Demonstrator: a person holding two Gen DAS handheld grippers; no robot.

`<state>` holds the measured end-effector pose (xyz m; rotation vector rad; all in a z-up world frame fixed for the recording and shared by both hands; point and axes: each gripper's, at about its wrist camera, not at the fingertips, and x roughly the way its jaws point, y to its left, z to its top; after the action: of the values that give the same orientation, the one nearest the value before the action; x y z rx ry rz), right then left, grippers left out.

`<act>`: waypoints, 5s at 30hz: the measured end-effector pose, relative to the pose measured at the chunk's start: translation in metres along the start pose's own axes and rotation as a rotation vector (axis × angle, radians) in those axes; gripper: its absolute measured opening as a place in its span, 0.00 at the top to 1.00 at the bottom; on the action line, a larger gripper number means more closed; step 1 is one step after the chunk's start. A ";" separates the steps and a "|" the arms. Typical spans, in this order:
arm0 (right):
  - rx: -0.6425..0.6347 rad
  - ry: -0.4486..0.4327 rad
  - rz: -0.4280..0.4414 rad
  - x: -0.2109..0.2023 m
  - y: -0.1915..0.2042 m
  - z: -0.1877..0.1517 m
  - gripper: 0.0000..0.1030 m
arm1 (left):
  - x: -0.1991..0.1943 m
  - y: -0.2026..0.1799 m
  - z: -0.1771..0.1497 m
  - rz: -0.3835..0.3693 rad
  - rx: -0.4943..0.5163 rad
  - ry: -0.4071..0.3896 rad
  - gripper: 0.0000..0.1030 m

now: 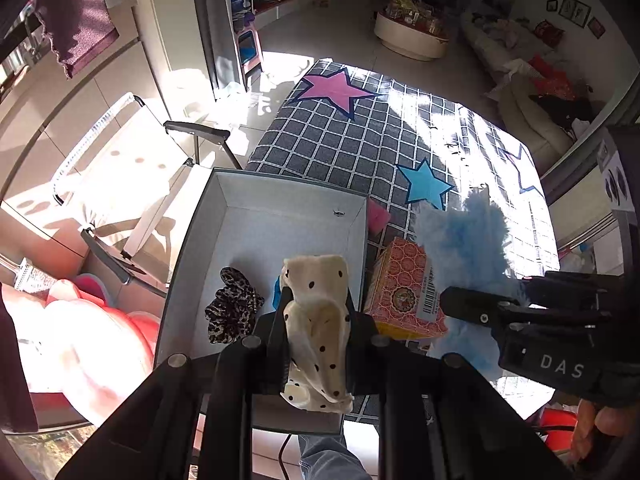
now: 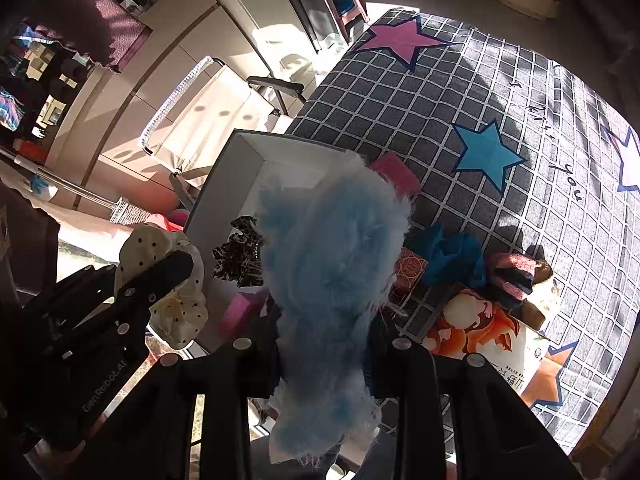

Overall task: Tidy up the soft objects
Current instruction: 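Carry the blue duster and polka-dot scrunchie over the white box with both tools, then open both tools to drop the duster and scrunchie into the box, then move both tools back toward the remaining items on the bed, then grasp the pink-and-black knit hat with the left tool while the right tool grasps the beige knit item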

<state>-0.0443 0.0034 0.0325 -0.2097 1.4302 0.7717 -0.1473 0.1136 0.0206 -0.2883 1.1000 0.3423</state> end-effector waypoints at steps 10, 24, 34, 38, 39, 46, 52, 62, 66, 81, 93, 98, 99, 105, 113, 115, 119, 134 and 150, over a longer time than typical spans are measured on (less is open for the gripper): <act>-0.025 0.011 -0.011 0.005 0.010 0.008 0.69 | 0.004 0.010 0.002 0.006 -0.012 -0.001 0.79; -0.053 0.028 -0.002 0.017 0.021 0.024 0.69 | 0.022 0.029 0.003 0.041 -0.041 0.035 0.79; -0.104 0.047 0.009 0.030 0.039 0.039 0.69 | 0.040 0.054 -0.001 0.083 -0.086 0.081 0.79; -0.125 0.059 0.007 0.037 0.046 0.044 0.69 | 0.046 0.060 -0.003 0.094 -0.099 0.095 0.79; -0.127 0.062 0.009 0.039 0.048 0.045 0.69 | 0.048 0.061 -0.004 0.095 -0.104 0.099 0.79; -0.154 0.067 0.001 0.046 0.059 0.053 0.69 | 0.058 0.068 -0.007 0.100 -0.124 0.124 0.79; -0.172 0.074 -0.010 0.053 0.065 0.058 0.69 | 0.067 0.071 -0.007 0.102 -0.135 0.142 0.78; -0.184 0.092 -0.024 0.063 0.069 0.062 0.69 | 0.077 0.076 -0.009 0.104 -0.146 0.166 0.78; -0.186 0.104 -0.028 0.069 0.069 0.065 0.69 | 0.080 0.077 -0.010 0.105 -0.147 0.173 0.78; -0.163 0.095 -0.018 0.079 0.067 0.075 0.43 | 0.087 0.072 -0.009 0.109 -0.124 0.194 0.20; -0.068 0.006 -0.050 0.038 0.018 0.086 0.00 | 0.091 0.087 -0.005 -0.043 -0.291 0.199 0.00; 0.077 0.008 -0.136 0.023 -0.052 0.085 0.00 | 0.089 0.073 0.007 -0.069 -0.275 0.208 0.00; 0.108 0.014 -0.151 0.022 -0.067 0.083 0.00 | 0.088 0.071 0.008 -0.072 -0.270 0.210 0.00; 0.263 0.077 -0.217 0.030 -0.144 0.060 0.00 | 0.082 0.052 0.017 -0.108 -0.252 0.232 0.00; 0.435 0.138 -0.239 0.043 -0.219 0.018 0.00 | 0.078 0.014 0.031 -0.099 -0.168 0.249 0.00; 0.468 0.151 -0.242 0.046 -0.235 0.008 0.00 | 0.079 0.004 0.035 -0.103 -0.153 0.257 0.00; 0.558 0.158 -0.252 0.050 -0.267 -0.010 0.00 | 0.081 -0.019 0.041 -0.099 -0.108 0.270 0.00; 0.650 0.203 -0.156 0.095 -0.310 -0.028 0.00 | 0.097 -0.110 0.065 -0.096 0.061 0.313 0.00; 0.688 0.120 -0.123 0.040 -0.366 -0.075 0.69 | 0.185 -0.235 0.066 -0.066 0.313 0.460 0.00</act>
<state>0.1091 -0.2982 -0.1316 0.1899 1.6967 0.1388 0.0782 -0.0514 -0.1051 -0.1248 1.5714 0.0384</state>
